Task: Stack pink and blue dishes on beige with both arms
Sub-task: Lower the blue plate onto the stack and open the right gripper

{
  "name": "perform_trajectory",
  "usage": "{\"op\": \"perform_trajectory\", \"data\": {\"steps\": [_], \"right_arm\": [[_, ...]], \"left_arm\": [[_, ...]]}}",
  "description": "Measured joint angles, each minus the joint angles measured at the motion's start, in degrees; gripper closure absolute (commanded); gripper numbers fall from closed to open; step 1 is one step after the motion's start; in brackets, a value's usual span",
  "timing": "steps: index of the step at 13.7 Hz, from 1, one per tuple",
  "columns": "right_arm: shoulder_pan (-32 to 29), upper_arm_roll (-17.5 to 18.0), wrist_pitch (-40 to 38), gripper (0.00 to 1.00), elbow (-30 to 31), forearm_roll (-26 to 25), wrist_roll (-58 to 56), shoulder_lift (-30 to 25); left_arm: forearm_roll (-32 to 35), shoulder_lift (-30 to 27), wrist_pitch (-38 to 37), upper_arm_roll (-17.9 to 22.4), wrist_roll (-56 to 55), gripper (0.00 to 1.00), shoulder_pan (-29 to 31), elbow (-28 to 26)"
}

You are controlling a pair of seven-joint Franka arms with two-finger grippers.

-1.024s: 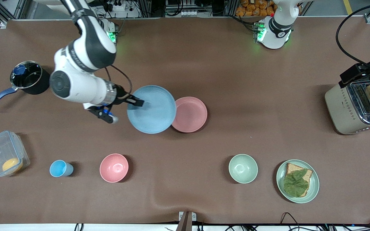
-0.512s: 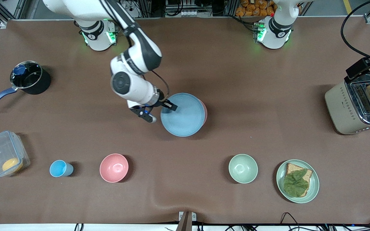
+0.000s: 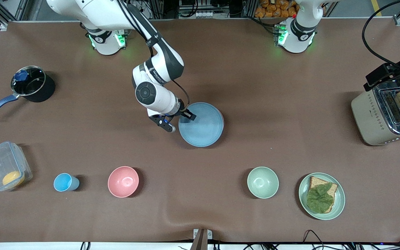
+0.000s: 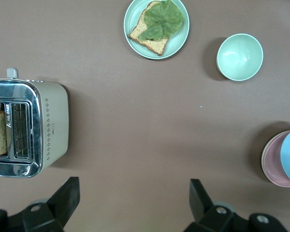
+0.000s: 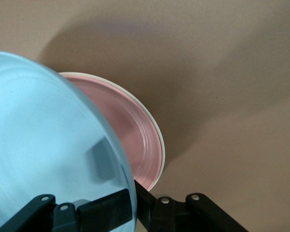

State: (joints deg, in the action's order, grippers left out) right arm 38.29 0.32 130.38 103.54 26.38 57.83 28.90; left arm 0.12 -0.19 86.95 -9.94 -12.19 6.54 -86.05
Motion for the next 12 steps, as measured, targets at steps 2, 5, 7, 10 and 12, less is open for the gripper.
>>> {"op": "perform_trajectory", "data": {"steps": [2, 5, 7, 10, 12], "right_arm": [[0.76, 0.02, 1.12, 1.00, 0.60, 0.00, 0.81, 0.01], [2.70, 0.08, 3.93, 1.00, 2.11, 0.00, 2.85, 0.35], [3.42, 0.06, 4.33, 1.00, 2.86, 0.00, 3.67, 0.65], [3.37, -0.47, 4.37, 0.01, 3.21, 0.00, 3.72, 0.85], [3.15, -0.83, 4.32, 0.00, 3.25, 0.00, 4.70, 0.84]], "left_arm": [[0.00, 0.11, 0.00, -0.04, 0.00, 0.00, 0.00, -0.10], [0.00, 0.16, 0.06, -0.04, 0.00, 0.00, 0.00, -0.11], [0.00, 0.20, 0.12, -0.05, 0.00, 0.00, 0.00, -0.12], [0.00, 0.30, 0.43, -0.11, 0.00, 0.00, 0.00, -0.36], [0.00, 0.31, 0.52, -0.14, 0.00, 0.00, 0.00, -0.39]]}}
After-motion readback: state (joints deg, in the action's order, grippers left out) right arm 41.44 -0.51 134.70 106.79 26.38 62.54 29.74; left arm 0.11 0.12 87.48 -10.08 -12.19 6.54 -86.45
